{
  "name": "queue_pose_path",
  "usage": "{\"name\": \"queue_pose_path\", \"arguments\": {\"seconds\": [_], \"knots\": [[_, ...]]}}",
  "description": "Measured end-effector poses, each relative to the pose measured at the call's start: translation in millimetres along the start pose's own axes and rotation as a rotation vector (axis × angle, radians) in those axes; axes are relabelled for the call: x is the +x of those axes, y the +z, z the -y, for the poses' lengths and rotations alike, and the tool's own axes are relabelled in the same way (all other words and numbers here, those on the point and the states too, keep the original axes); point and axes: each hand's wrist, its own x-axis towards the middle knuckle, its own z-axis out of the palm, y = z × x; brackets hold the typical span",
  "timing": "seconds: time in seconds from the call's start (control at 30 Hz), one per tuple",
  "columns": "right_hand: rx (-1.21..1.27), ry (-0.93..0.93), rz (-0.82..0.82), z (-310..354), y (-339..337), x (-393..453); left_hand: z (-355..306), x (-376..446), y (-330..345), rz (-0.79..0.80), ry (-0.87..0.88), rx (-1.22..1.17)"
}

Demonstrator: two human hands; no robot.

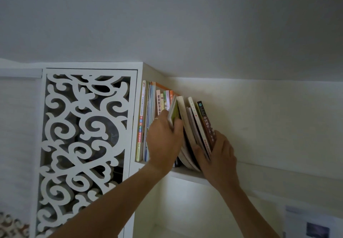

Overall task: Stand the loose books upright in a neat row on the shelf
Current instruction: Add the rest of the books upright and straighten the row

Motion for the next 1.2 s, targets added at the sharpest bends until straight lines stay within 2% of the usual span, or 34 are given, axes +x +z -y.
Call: {"name": "queue_pose_path", "arguments": {"seconds": [0.1, 0.2, 0.37, 0.43, 0.47, 0.5, 0.57, 0.63, 0.73, 0.77, 0.83, 0.9, 0.97, 1.07, 1.13, 1.2], "knots": [[0.031, -0.012, 0.031, 0.9, 1.7, -2.0, -13.2, -7.9, -10.8, -0.166, 0.135, -0.184], [0.175, 0.022, 0.069, 2.9, 1.6, -2.6, -25.0, -15.2, -20.6, -0.220, 0.301, -0.258], [0.260, 0.229, -0.012, 18.7, -21.1, 1.0, -9.1, -33.9, -22.9, -0.158, 0.660, -0.012], [0.519, 0.367, -0.027, 26.8, -39.2, 9.1, -3.3, -44.7, -24.8, -0.138, 0.852, 0.127], [0.741, 0.472, 0.085, 34.5, -52.9, 14.1, -1.9, -50.8, -25.0, -0.116, 0.944, 0.186], [0.987, 0.543, 0.273, 41.4, -67.3, 20.0, -1.4, -56.5, -24.5, -0.083, 1.029, 0.227], [1.270, 0.610, 0.599, 51.7, -100.8, 28.3, 1.6, -66.5, -21.4, -0.032, 1.183, 0.271], [1.203, 0.522, 0.780, 51.8, -128.4, 35.5, 7.6, -75.7, -18.0, 0.002, 1.308, 0.285], [0.820, 0.316, 0.946, 49.2, -161.5, 41.9, 22.0, -87.7, -13.9, 0.050, 1.416, 0.279], [0.721, 0.270, 0.954, 48.3, -168.5, 42.3, 26.6, -90.4, -12.1, 0.063, 1.435, 0.283], [0.612, 0.204, 0.867, 43.1, -175.5, 42.7, 34.2, -92.5, -6.2, 0.086, 1.433, 0.298], [0.682, 0.192, 0.668, 40.1, -179.5, 39.2, 39.0, -87.0, 2.0, 0.068, 1.344, 0.318], [0.823, 0.199, 0.399, 36.3, -179.2, 36.0, 40.8, -76.9, 9.6, 0.044, 1.128, 0.271], [0.924, 0.190, 0.043, 35.1, -173.8, 33.9, 42.7, -61.6, 18.2, 0.100, 0.813, 0.202], [0.866, 0.156, -0.150, 36.0, -165.9, 32.7, 46.5, -52.5, 23.2, 0.143, 0.670, 0.258], [0.660, 0.065, -0.307, 31.7, -150.9, 28.6, 52.3, -45.3, 28.7, 0.185, 0.577, 0.343]]}}
